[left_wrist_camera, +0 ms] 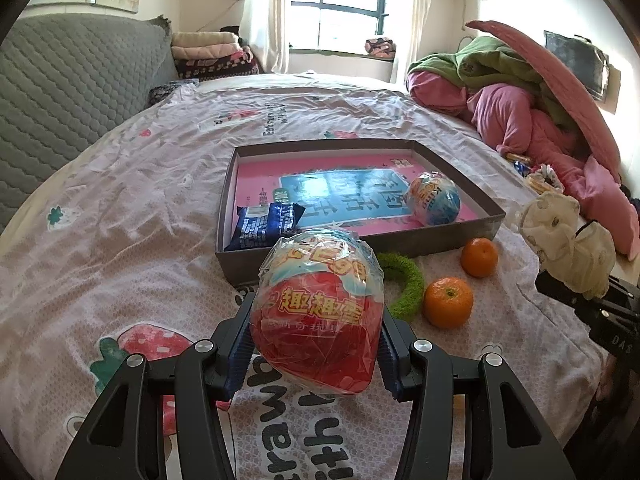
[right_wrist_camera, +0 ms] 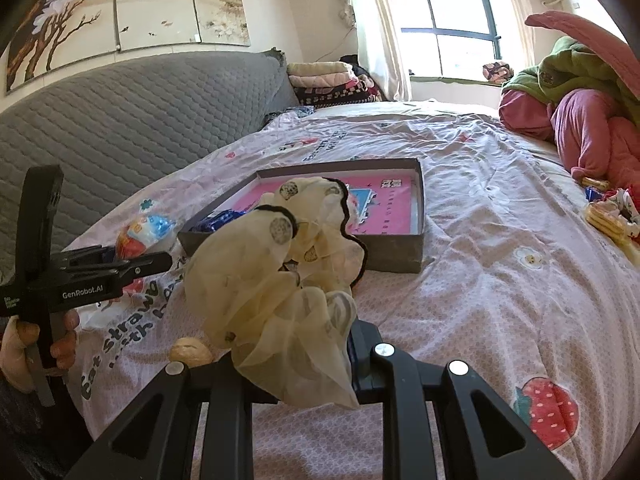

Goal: Organize objects
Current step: 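Carry the red snack with the left tool while the right tool carries the bath puff over the tray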

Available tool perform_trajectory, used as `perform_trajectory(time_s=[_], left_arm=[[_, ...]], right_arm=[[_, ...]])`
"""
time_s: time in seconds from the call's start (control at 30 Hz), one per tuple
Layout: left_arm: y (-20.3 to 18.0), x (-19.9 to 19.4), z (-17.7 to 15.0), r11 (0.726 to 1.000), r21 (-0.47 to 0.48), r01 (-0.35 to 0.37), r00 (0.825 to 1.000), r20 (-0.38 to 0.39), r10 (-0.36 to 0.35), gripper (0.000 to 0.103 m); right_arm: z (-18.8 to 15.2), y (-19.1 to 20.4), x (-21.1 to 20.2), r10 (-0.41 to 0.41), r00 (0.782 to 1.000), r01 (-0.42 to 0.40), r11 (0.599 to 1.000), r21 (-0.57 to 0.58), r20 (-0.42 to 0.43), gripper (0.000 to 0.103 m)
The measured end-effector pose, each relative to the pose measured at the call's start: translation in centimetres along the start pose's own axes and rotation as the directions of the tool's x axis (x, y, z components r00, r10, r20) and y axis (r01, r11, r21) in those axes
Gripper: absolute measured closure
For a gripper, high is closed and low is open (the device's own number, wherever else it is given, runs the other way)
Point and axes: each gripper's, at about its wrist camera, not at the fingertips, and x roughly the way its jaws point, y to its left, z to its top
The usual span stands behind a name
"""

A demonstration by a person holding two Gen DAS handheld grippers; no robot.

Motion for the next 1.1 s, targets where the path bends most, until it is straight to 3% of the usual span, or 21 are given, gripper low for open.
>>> perform_trajectory(time_s=[1.1], left_arm=[[-1.0,0.3,5.4,0.999,0.039,-0.036,0.998,0.051,0.034,0.049]], right_arm=[[4.4,-1.6,0.0,-0.046,0.994,0.049,0.999,-0.024,0.103,0.08]])
